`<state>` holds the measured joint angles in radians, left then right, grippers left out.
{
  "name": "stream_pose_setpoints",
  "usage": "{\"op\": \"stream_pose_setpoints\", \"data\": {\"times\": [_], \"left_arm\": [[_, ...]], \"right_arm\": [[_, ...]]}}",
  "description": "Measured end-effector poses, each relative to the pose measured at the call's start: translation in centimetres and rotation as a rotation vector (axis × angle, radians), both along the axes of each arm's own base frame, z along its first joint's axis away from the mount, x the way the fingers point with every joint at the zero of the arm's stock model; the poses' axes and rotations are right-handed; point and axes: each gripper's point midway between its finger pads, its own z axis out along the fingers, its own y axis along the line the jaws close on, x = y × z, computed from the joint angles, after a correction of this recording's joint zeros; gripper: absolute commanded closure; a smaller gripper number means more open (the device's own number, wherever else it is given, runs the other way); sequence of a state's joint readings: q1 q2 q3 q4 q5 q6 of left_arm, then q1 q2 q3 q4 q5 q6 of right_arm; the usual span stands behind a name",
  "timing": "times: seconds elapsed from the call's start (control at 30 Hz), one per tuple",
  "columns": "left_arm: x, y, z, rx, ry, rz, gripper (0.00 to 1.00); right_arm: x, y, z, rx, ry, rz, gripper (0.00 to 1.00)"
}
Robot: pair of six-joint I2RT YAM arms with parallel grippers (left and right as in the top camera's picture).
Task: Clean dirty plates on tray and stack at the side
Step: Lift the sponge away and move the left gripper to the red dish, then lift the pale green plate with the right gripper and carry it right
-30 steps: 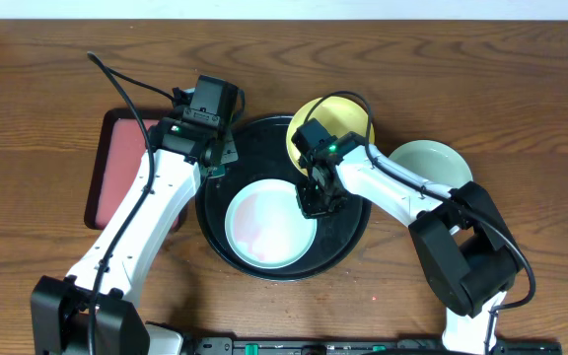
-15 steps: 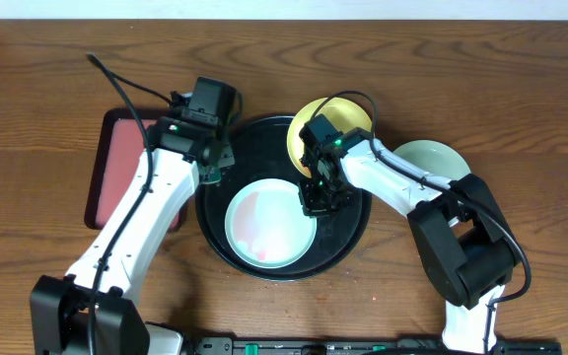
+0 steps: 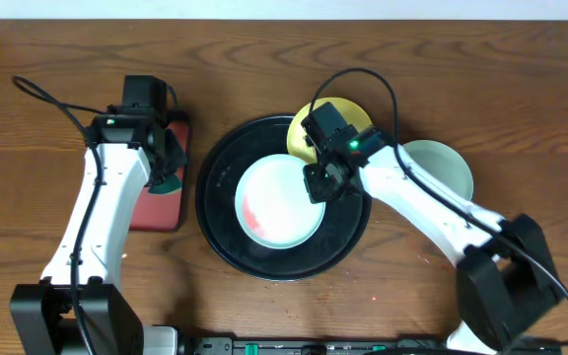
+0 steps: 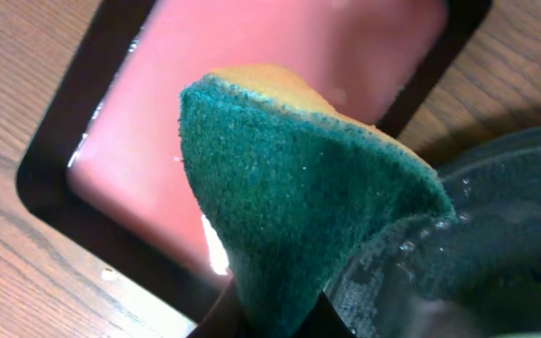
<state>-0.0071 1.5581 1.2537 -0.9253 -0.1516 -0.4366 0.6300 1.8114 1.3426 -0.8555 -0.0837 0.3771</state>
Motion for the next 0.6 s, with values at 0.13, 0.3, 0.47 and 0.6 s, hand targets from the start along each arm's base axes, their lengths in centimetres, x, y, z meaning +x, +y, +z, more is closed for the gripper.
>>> {"op": "stream_pose_setpoints", "data": {"times": [0.13, 0.3, 0.47, 0.6], "left_arm": [[0.0, 0.2, 0.0, -0.001, 0.003, -0.004, 0.93], [0.0, 0.1, 0.0, -0.007, 0.005, -0.012, 0.93], [-0.1, -0.1, -0.1, -0.017, 0.006, -0.015, 0.93], [-0.1, -0.3, -0.1, -0.028, 0.006, -0.018, 0.93]], "right_arm": [[0.7, -0.7, 1.9, -0.076, -0.123, 0.01, 0.99], [1.6, -1.3, 4.5, -0.188, -0.299, 0.019, 0.99], [2.0, -0.8, 7.3, -0.283, -0.476, 0.052, 0.99], [1.9, 0.3, 9.3, -0.339, -0.602, 0.091, 0.99]]}}
